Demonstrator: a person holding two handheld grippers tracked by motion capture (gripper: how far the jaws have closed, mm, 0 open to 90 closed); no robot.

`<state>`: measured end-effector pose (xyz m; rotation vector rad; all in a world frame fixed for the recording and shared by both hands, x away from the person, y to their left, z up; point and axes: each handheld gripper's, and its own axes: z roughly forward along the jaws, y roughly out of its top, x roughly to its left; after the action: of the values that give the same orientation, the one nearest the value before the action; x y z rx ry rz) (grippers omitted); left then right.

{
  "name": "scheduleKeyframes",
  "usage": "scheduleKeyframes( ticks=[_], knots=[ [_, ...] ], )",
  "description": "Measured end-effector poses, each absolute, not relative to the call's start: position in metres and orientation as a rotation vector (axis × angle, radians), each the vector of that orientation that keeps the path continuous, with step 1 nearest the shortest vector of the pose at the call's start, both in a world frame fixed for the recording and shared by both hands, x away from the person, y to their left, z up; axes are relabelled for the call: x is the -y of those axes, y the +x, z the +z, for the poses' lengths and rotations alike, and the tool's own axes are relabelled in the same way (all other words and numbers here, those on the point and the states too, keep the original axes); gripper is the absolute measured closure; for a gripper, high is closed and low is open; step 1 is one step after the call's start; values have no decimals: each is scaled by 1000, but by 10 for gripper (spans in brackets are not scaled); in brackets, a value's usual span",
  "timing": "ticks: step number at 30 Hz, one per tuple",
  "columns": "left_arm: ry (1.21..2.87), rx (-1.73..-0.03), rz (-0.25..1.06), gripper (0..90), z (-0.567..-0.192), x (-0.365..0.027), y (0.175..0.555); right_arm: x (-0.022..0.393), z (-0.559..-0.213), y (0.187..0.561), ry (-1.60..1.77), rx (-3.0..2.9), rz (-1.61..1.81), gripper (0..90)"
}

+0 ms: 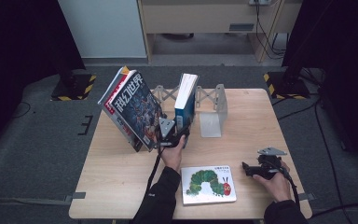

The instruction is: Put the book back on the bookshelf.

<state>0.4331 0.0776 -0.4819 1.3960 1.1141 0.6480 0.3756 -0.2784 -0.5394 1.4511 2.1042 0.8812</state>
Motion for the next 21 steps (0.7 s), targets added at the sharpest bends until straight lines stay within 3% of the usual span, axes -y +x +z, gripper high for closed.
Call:
scheduleKeyframes(
  ticks=[6,8,21],
  knots=[
    [1456,-1079,629,482,-488,-87,416,278,-539,376,1451,-2104,881,34],
    [1470,-1078,629,521,-490,-90,414,278,-539,376,1452,-2104,881,34],
    [1493,-1104,659,532,-485,-69,425,278,-539,376,1452,-2104,881,34]
  ],
)
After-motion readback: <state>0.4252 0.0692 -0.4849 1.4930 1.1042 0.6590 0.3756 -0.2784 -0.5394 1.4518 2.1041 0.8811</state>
